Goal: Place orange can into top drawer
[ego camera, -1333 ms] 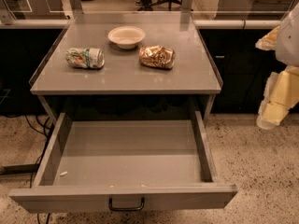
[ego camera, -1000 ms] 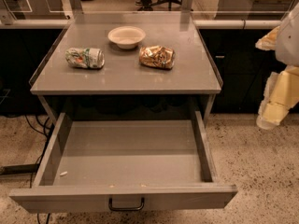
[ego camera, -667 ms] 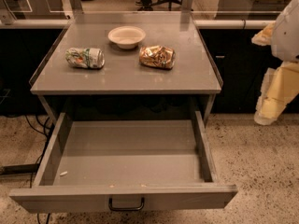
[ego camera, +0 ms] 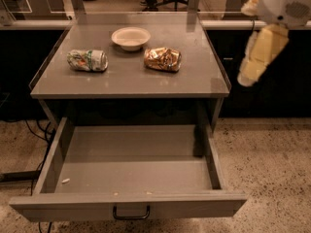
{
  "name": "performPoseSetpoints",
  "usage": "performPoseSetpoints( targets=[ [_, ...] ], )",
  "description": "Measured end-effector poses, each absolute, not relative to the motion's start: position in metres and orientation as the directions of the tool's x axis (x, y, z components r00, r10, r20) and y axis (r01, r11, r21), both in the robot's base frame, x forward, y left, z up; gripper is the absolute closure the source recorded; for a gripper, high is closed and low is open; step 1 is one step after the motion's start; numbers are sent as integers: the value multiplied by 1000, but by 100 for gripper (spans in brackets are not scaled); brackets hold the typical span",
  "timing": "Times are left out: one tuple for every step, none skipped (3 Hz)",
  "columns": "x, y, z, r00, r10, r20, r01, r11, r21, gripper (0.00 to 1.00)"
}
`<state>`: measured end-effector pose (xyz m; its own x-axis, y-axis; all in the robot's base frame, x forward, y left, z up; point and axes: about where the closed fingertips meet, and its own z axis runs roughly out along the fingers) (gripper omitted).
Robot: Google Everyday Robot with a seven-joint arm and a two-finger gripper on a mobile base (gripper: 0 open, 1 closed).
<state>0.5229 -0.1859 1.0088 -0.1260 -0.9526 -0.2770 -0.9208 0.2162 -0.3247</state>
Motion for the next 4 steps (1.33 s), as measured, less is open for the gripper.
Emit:
performPoseSetpoints(
  targets=[
    [549,-166,1028,-210,-836,-507,-884,384,-267,0],
    [551,-159,1032,-262,-795,-547,-865,445,-232,0],
    [557,-148,1028,-249,-795,-554,-870,435,-233,0],
    [567,-109,999,-227,-790,-570,-872,425,-242,0]
  ],
)
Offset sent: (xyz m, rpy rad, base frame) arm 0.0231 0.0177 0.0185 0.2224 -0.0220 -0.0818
